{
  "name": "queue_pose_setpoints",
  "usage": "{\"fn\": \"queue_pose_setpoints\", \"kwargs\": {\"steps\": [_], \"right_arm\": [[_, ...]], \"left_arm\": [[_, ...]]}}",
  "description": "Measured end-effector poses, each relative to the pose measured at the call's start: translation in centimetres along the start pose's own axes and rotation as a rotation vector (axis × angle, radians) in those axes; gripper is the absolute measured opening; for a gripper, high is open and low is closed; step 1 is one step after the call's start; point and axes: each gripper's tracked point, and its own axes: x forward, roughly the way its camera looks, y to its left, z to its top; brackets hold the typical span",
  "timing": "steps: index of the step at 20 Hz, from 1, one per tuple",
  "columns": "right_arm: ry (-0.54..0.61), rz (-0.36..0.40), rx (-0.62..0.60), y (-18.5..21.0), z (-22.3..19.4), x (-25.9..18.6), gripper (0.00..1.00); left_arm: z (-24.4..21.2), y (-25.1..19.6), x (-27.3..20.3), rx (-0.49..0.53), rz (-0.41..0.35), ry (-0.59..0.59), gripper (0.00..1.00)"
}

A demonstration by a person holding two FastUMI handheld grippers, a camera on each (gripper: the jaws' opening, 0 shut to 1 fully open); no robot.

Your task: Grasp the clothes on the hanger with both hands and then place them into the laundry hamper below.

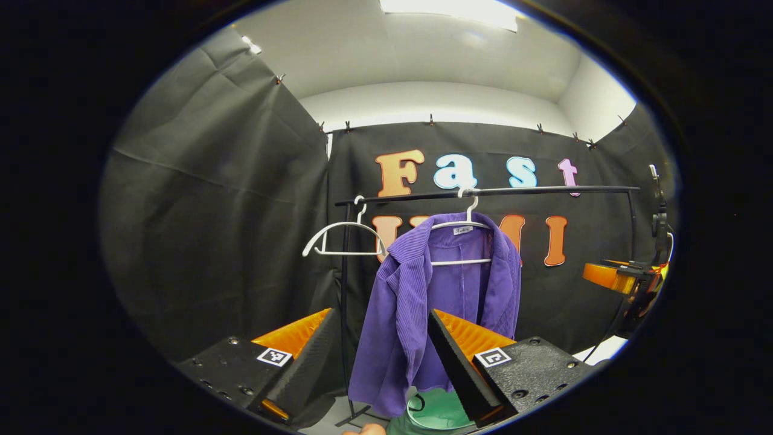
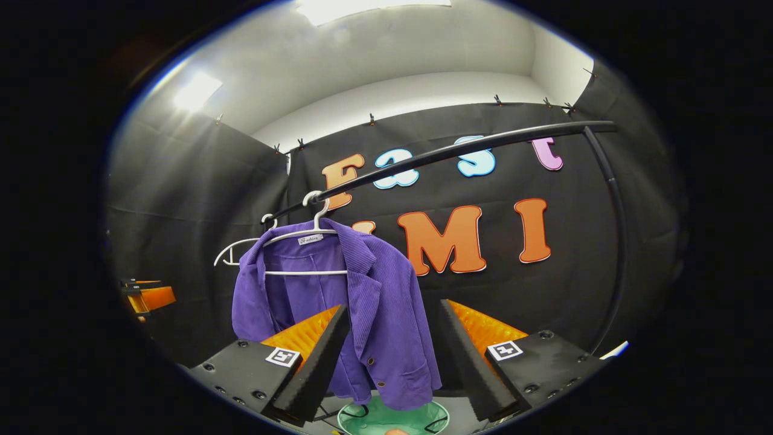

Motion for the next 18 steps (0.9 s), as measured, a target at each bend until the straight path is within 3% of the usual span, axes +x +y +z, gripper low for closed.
{"fn": "queue_pose_setpoints", "kwargs": {"steps": [1, 2, 3, 4, 5, 6, 8, 9, 13, 18], "right_arm": [[0.002, 0.0, 0.0, 0.1, -0.1, 0.1, 0.89], [0.005, 0.0, 0.001, 0.1, -0.3, 0.2, 0.88], [0.009, 0.0, 0.001, 0.2, -0.5, 0.4, 0.89], [0.013, 0.001, -0.002, 0.3, -0.7, 0.6, 0.97], [0.015, 0.005, -0.005, 0.6, -0.9, 0.7, 0.97], [0.016, 0.011, -0.008, 0.9, -1.0, 1.0, 0.89], [0.021, 0.025, -0.014, 1.7, -1.5, 1.7, 0.89], [0.029, 0.033, -0.016, 2.1, -1.9, 2.1, 0.97], [0.066, 0.078, -0.017, 3.7, -3.9, 4.5, 0.98], [0.104, 0.072, -0.017, 4.3, -7.2, 9.3, 0.97]], "left_arm": [[-0.1, -0.1, 0.1, -0.003, 0.0, 0.002, 0.95], [-0.3, -0.1, 0.2, -0.005, 0.001, 0.004, 0.95], [-0.5, -0.1, 0.3, -0.006, 0.005, 0.011, 0.95], [-0.8, -0.1, 0.4, -0.009, 0.005, 0.017, 0.95], [-0.9, -0.3, 0.5, -0.011, 0.002, 0.023, 0.95], [-1.1, -0.4, 0.7, -0.011, -0.001, 0.027, 0.95], [-1.3, -0.7, 1.0, 0.0, -0.006, 0.029, 0.95], [-1.4, -1.0, 1.3, 0.005, -0.009, 0.031, 0.95], [-2.3, -1.7, 2.9, -0.019, -0.013, 0.044, 0.95], [-4.4, -2.1, 6.7, -0.008, -0.016, 0.057, 0.95]]}}
